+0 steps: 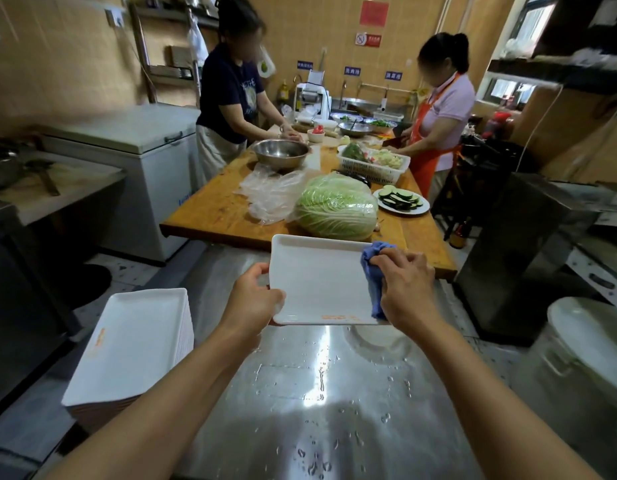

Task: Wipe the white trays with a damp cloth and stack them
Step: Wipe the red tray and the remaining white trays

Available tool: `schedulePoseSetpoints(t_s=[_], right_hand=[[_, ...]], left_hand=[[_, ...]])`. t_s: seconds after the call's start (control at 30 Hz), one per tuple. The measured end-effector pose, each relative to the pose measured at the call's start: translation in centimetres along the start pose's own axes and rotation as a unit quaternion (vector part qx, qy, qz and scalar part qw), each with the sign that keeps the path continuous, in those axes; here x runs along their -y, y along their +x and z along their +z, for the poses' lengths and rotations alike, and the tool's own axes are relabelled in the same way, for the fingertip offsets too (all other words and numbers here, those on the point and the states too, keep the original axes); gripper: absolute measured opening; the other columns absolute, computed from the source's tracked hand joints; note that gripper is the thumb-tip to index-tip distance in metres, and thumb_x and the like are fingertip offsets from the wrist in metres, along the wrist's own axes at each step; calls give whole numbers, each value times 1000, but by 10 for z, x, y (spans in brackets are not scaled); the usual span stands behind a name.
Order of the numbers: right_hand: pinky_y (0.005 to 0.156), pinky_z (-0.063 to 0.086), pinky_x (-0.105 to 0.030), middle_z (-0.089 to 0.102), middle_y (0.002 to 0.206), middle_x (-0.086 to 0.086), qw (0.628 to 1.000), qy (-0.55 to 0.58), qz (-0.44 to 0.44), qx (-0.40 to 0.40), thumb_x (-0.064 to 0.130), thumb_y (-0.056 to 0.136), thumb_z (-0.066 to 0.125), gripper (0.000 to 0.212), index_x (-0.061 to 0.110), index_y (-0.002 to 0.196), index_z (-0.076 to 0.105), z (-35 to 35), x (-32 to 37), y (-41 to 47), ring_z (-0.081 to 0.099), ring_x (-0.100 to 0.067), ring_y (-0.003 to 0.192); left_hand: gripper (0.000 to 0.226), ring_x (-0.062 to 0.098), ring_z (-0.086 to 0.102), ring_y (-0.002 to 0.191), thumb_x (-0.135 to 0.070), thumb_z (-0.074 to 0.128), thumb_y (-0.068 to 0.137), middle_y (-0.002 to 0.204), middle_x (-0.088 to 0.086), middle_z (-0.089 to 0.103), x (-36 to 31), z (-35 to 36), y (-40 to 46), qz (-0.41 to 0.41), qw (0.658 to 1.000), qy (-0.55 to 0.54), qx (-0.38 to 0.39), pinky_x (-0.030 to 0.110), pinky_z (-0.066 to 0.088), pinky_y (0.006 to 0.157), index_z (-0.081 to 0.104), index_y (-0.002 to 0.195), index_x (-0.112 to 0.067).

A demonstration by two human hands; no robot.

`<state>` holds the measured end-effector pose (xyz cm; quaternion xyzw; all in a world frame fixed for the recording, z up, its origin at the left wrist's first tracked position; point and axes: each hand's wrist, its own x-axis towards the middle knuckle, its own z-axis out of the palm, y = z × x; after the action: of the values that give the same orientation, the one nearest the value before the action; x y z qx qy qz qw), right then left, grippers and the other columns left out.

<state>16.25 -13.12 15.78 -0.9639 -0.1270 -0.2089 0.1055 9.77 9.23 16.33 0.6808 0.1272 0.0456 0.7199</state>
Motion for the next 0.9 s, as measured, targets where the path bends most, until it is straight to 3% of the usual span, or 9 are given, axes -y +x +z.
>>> schedulePoseSetpoints(t_s=[0.17, 0.27, 0.37, 0.53, 0.6, 0.67, 0.8, 0.9], right_hand=[[74, 32, -31, 65, 113, -3, 995, 91, -22, 31, -2, 82, 59, 24, 11, 99, 69, 9, 1, -31, 41, -22, 90], [70, 33, -24, 69, 102, -4, 987, 153, -35, 25, -2, 85, 59, 17, 9, 90, 71, 7, 16, -50, 50, -27, 89], [72, 29, -12, 66, 103, 1, 976, 201, -73, 32, 0, 87, 59, 16, 10, 94, 70, 0, 47, -56, 41, -15, 90], [82, 41, -27, 62, 115, -6, 959, 248, -125, 60, 1, 89, 57, 22, 8, 107, 67, 0, 93, -57, 44, -22, 98], [88, 37, -23, 57, 124, -5, 957, 249, -127, 79, 1, 88, 57, 29, 10, 115, 63, 6, 101, -53, 43, -22, 105], [92, 38, -27, 53, 130, -6, 955, 251, -133, 82, 0, 86, 58, 36, 10, 121, 60, 9, 107, -45, 44, -25, 107], [97, 33, -33, 41, 143, -5, 968, 198, -120, 93, 2, 78, 65, 57, 10, 132, 50, 15, 104, -15, 38, -32, 113], [93, 37, -38, 42, 143, 0, 980, 131, -132, 66, 15, 87, 58, 47, 16, 133, 51, 18, 97, -4, 40, -33, 113]], left_hand=[[47, 25, 63, 78, 16, 45, 79, 90, 7, 65, 6, -1, 9, -12, 999, -29, -39, 40, 54, 64, 52, 112, -18], [45, 23, 63, 78, 13, 46, 82, 90, 2, 63, 9, -1, 10, -22, 998, -31, -42, 35, 56, 57, 51, 112, -21], [40, 26, 63, 83, 8, 49, 87, 97, 6, 63, 13, 2, 8, -35, 998, -29, -37, 32, 55, 52, 50, 115, -20], [29, 32, 64, 94, -5, 49, 94, 113, 14, 61, 15, 5, 6, -29, 999, -19, -24, 46, 58, 72, 51, 118, -20], [24, 28, 65, 90, -7, 48, 95, 109, 13, 64, 13, 2, 3, -23, 999, -31, -15, 39, 58, 64, 53, 115, -20], [20, 23, 66, 84, -8, 49, 95, 105, 12, 65, 11, 1, 1, -12, 999, -40, -7, 34, 56, 56, 56, 111, -18], [25, 30, 63, 89, -4, 46, 94, 103, 17, 64, 12, 1, -3, 1, 1000, 6, 3, 46, 58, 68, 60, 101, -24], [27, 27, 66, 86, -3, 45, 95, 101, 12, 65, 13, 1, -4, -5, 1000, 4, -6, 39, 58, 64, 59, 114, -18]])
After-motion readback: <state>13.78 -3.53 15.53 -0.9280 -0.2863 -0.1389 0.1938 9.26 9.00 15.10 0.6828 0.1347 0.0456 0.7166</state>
